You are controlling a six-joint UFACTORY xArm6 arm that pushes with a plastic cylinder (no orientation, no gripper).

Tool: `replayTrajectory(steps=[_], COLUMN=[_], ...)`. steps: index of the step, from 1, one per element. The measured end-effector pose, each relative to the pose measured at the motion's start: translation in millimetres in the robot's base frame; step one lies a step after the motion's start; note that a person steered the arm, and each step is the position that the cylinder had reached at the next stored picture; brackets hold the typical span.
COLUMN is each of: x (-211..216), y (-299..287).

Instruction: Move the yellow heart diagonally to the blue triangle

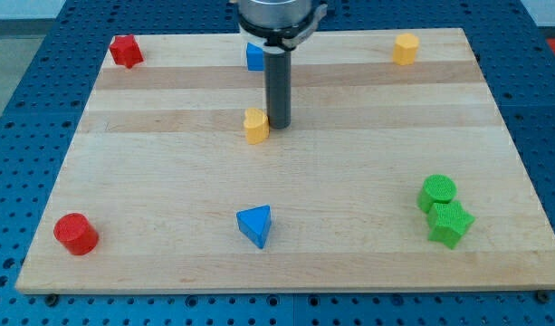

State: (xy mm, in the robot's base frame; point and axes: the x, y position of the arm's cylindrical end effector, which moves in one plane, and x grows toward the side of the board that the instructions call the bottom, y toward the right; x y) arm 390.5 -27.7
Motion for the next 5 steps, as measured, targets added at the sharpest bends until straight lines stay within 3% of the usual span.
replayTrajectory(steps=[1, 2, 3, 5], x=[-34.0, -35.9, 2.6, 41.5], y=[-51.0, -113.8, -121.6, 31.8])
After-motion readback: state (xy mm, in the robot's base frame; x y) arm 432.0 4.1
